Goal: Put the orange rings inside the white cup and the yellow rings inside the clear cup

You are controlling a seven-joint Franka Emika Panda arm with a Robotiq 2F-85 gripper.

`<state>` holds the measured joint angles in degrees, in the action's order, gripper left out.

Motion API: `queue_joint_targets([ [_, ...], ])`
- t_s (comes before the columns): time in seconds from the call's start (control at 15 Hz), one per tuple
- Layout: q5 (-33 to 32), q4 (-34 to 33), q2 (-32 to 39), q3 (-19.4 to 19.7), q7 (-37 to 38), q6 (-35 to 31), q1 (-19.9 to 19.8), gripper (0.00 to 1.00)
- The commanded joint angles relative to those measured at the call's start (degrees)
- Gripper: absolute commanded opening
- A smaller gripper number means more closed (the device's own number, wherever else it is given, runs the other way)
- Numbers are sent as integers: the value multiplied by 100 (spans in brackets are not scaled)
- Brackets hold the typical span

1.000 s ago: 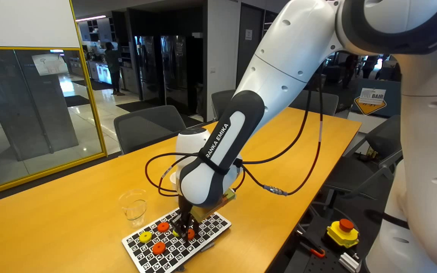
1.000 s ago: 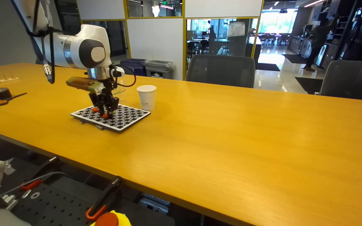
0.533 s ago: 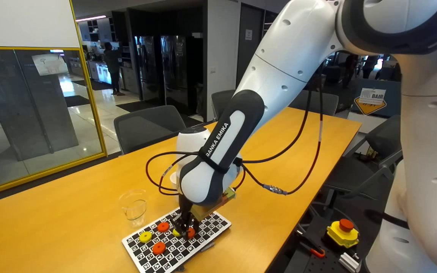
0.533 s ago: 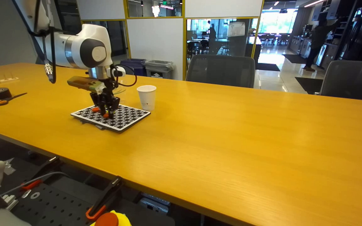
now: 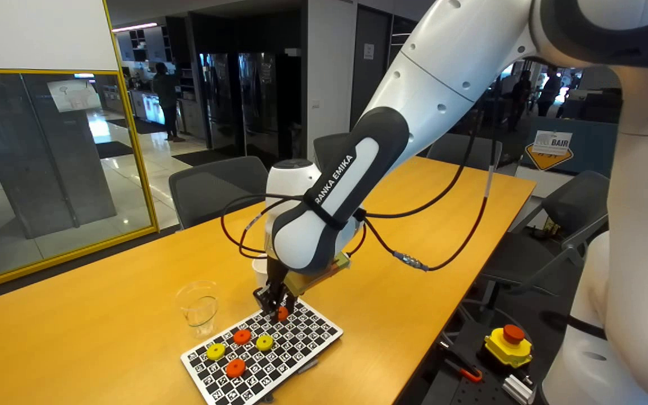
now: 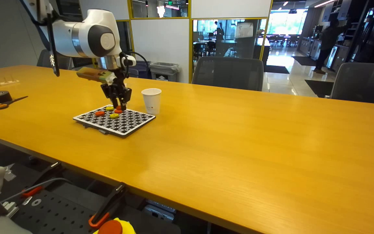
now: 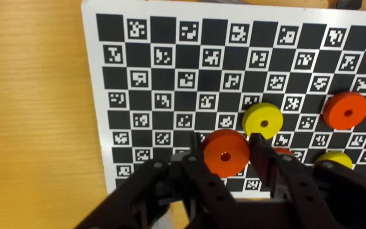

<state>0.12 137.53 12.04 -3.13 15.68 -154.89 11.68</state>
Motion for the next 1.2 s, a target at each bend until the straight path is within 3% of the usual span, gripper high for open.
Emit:
queue_joint_targets([
  [0.0, -225, -282, -340, 85, 100, 498, -101, 24],
  [0.53, -68, -1735, 102, 87, -275, 1581, -504, 24],
  [1.13, 135, -2654, 854, 91, -672, 1959, -816, 24],
])
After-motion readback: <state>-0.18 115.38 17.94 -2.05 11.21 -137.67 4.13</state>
